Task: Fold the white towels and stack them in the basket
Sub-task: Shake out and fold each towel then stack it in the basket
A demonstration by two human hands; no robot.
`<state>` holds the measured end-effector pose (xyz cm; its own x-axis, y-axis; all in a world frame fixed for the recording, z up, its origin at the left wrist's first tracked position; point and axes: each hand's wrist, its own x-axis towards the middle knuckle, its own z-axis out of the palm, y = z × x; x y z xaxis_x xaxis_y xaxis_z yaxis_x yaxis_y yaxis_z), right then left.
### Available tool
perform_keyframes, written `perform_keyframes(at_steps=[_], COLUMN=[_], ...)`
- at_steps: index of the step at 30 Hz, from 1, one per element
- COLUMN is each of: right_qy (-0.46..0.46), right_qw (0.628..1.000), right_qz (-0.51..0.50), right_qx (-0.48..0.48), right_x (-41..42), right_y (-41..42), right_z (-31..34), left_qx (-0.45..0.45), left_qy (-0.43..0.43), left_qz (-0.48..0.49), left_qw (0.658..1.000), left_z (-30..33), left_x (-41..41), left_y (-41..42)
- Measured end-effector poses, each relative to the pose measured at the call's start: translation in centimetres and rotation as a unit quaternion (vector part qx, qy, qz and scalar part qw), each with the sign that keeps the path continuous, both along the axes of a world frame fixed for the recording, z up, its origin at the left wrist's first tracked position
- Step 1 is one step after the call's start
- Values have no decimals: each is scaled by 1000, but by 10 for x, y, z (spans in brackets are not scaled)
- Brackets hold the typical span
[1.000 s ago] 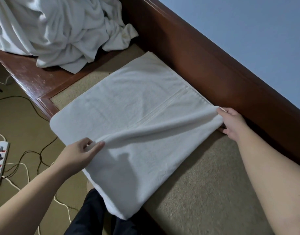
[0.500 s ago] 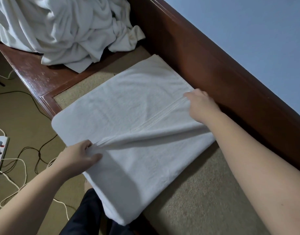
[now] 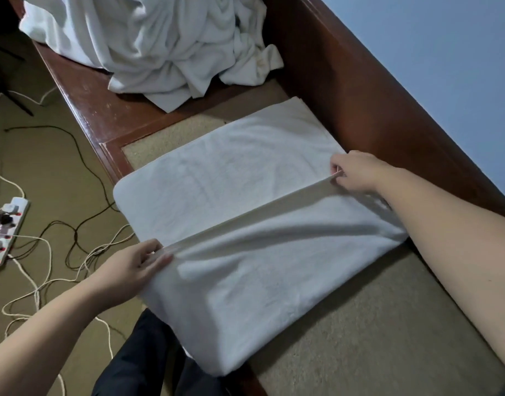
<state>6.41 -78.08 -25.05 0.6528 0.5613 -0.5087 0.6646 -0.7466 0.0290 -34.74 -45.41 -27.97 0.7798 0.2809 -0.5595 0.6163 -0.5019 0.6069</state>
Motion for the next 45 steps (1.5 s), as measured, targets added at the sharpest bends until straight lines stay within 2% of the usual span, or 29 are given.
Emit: perform_keyframes(at_steps=[2,6,11,13,15,18,24,29,37,39,41,45], right_qy=[-24,-21,-108,-112,-100,-116,-147,-169,-207,-204,-198,-200], right_qw=[999,998,991,983,959,921,908,905,888,872,841,777], right_qz=[-25,-4,-77,-141,-249,-348,-375,-353,-380,-415,-471,-530], right_qx=[-5,-52,-4,34,89,133,114,168,156,162,181,273], right_x=[2,6,4,-2,-11,-23,-17,-10,-8,-6,-13,-74], right_y=[-4,-10,-13,-14,-15,-18,-19,-5,0,5,10,7], right_z=[-3,-9,-21,-31,-40,-50,-52,-40,-41,-42,-41,-47], left_qx=[48,44,39,9,-26,-20,25,66,88,94,112,143], left_qy=[-12,43,22,30,58,76,102,96,101,99,92,43], left_qz=[29,-16,38,37,27,25,8,0,32,24,18,39], left_qw=[998,998,998,999,998,997,994,993,990,990,989,988], left_z=[-5,-17,-23,-23,-21,-21,-25,-33,-38,-35,-29,-14], left_x=[-4,-16,-21,-24,-28,-28,-30,-33,-44,-41,-34,-7], left_y=[4,14,13,11,11,13,18,20,16,13,8,-8])
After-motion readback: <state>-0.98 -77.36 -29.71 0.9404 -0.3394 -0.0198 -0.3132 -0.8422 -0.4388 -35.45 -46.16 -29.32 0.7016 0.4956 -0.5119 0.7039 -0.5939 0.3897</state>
